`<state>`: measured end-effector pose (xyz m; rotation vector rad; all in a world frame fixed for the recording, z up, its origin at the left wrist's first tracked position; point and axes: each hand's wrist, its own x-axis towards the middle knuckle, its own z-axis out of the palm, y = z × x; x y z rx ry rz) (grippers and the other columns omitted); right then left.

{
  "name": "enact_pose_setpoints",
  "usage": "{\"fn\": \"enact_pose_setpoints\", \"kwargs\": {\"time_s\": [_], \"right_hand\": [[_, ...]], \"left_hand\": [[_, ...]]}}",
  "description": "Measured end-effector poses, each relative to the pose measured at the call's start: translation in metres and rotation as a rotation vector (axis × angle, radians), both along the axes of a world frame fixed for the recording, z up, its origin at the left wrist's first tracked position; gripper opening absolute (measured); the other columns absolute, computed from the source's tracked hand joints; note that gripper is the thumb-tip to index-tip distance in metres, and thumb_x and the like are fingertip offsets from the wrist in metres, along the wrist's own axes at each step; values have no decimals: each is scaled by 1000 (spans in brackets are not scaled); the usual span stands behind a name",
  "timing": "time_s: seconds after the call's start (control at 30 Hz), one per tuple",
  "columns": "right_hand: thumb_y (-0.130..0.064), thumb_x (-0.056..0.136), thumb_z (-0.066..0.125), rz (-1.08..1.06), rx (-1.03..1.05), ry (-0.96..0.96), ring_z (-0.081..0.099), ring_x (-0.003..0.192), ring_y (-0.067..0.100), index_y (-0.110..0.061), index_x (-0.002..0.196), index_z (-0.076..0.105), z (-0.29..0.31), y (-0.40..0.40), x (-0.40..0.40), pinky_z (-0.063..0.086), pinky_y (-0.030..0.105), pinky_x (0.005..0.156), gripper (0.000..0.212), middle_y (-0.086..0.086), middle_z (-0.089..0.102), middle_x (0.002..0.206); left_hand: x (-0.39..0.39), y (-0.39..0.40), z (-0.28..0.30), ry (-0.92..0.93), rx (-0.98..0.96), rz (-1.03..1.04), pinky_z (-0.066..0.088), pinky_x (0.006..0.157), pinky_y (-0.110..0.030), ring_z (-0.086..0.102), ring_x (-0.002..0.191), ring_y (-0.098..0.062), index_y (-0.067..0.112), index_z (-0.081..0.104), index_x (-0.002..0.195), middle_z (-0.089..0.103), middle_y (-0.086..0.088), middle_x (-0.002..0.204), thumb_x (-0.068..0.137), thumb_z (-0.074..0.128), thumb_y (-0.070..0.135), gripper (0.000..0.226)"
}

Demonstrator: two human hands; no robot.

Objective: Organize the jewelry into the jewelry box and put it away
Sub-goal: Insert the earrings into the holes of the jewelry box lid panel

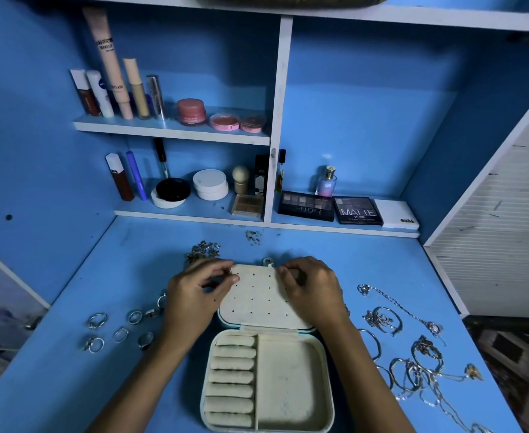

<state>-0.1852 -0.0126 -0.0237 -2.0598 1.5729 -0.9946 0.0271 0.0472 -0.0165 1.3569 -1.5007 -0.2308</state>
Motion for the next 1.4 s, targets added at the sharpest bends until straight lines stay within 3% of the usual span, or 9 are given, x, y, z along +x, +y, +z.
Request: {"fn": "enact_pose_setpoints", "kwargs": {"time_s": [0.13, 0.43, 0.67, 1.03, 1.3, 1.4], "right_hand": [[-33, 91, 70, -4, 15, -5, 59, 88, 15, -20, 93, 75, 1, 0, 0, 42, 24, 72, 14, -6, 69, 91], [-31, 91, 71, 5, 11, -13, 60, 88, 16, -19, 92, 76, -1, -1, 0, 46, 26, 73, 13, -5, 70, 90], [-34, 90, 71, -5, 15, -14, 61, 89, 19, -20, 91, 75, -3, -2, 0, 45, 28, 71, 14, -4, 69, 90], [-35, 90, 71, 2, 5, -12, 60, 87, 15, -20, 91, 75, -1, -1, -1, 46, 27, 71, 15, -6, 69, 90], [-35, 90, 71, 4, -7, -6, 60, 85, 16, -22, 90, 75, -3, -2, 0, 50, 31, 71, 14, -7, 69, 88], [-36, 90, 71, 8, -12, 11, 60, 84, 15, -21, 90, 75, -3, -3, -1, 49, 30, 71, 15, -7, 69, 88]], "left_hand": [[3, 0, -1, -40, 9, 10, 56, 74, -19, 68, 79, -2, 10, 77, 100, 71, 5, 97, 77, 81, 6, 24], [-1, 1, 2, -100, 93, 48, 39, 75, -2, 57, 82, -3, 16, 78, 89, 63, 25, 85, 68, 88, 9, 25], [4, -4, 0, -110, 73, -12, 48, 74, -13, 61, 84, 2, 15, 80, 84, 70, 17, 86, 66, 89, 12, 20], [3, -13, 4, -77, 115, -51, 44, 70, -7, 61, 76, 3, 12, 80, 80, 67, 21, 82, 63, 91, 9, 20], [-5, -15, -5, -57, 114, 2, 45, 69, -9, 63, 77, -2, 14, 80, 84, 65, 12, 83, 76, 84, 12, 9], [-7, -15, -10, 29, 149, 56, 43, 69, -7, 62, 78, -5, 17, 78, 83, 64, 7, 86, 75, 84, 11, 11]]}}
